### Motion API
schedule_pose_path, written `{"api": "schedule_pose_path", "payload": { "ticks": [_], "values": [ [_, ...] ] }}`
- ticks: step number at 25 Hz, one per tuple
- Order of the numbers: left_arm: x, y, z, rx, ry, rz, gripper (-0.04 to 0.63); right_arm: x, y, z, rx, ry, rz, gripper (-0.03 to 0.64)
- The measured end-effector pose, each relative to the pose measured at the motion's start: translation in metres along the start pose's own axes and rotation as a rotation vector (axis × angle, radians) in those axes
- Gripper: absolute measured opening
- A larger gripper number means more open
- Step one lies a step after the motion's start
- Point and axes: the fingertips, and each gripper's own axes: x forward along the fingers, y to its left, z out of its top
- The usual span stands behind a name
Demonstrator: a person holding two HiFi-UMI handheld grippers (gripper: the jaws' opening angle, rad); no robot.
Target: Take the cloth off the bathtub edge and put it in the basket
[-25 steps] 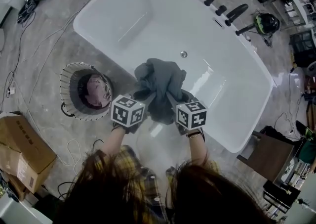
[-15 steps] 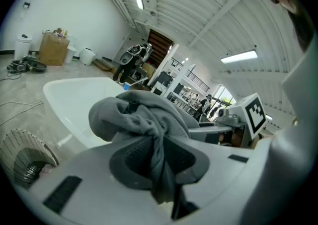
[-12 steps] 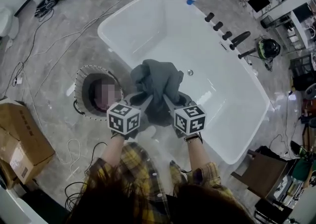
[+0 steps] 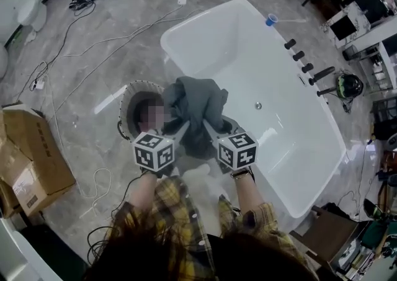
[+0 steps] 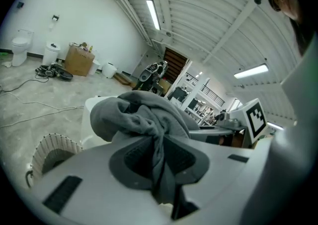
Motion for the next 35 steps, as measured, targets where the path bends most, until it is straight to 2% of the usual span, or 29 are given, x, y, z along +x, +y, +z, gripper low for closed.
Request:
{"api": "schedule_pose_path", "payload": {
  "ticks": [9, 19, 27, 35],
  "values": [
    [-0.077, 0.090, 0.030, -0.015, -0.046, 0.128, 0.077, 0.087, 0.084, 0.029, -0.010, 0.015, 0.122, 0.110],
    [-0.124, 0.166, 0.042, -0.055, -0.065, 0.218, 0.077, 0.162, 0.139, 0.042, -0.044, 0.069, 0.213, 0.110],
    [-0.121, 0.211, 0.019, -0.106, -0.030, 0.234, 0.077, 0.207, 0.144, 0.018, -0.056, 0.140, 0.208, 0.110],
    [-0.091, 0.253, -0.029, -0.125, 0.038, 0.247, 0.077, 0.250, 0.121, -0.033, -0.056, 0.201, 0.194, 0.110]
  ]
}}
